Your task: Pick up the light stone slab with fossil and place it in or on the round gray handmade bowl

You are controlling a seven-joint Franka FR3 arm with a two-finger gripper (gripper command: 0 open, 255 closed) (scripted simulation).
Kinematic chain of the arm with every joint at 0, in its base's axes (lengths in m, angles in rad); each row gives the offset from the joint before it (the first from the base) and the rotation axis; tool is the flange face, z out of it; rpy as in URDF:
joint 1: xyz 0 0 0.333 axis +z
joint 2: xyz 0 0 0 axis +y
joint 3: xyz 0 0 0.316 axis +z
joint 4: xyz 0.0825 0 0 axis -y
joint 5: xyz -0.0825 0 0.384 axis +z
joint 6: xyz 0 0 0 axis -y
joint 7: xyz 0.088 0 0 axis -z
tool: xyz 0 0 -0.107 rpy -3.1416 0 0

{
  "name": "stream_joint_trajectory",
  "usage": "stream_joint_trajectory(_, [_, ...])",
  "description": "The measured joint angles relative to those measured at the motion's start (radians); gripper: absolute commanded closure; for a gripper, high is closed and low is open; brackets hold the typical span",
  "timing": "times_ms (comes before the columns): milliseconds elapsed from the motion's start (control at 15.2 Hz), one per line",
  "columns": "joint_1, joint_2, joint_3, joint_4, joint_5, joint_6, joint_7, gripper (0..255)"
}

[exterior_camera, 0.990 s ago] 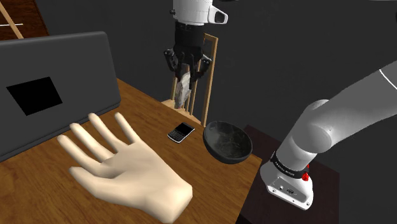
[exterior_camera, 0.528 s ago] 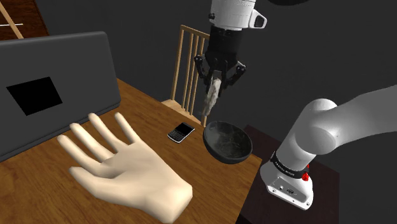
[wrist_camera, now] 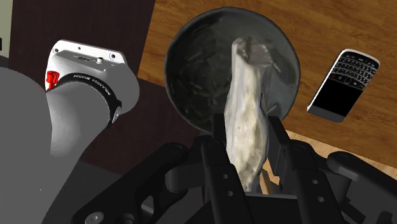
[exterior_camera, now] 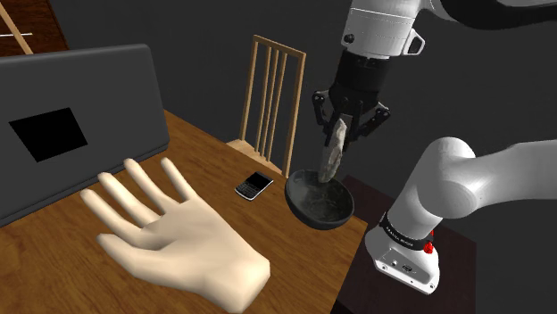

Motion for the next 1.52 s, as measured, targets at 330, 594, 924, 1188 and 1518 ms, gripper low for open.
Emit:
stream_joint_trajectory(330, [0.010, -0.018, 0.018, -0.071, 0.019, 0.053, -0.004, 255])
stream_joint_trajectory(594, [0.018, -0.032, 0.033, -0.127, 0.035, 0.094, -0.008, 255])
stream_joint_trajectory(924, [0.030, -0.042, 0.057, -0.201, 0.059, 0.157, -0.014, 255])
stream_joint_trajectory(1188, [0.032, -0.042, 0.065, -0.214, 0.066, 0.172, -0.014, 255])
stream_joint_trajectory(1518, [0.032, -0.042, 0.066, -0.215, 0.067, 0.173, -0.013, 0])
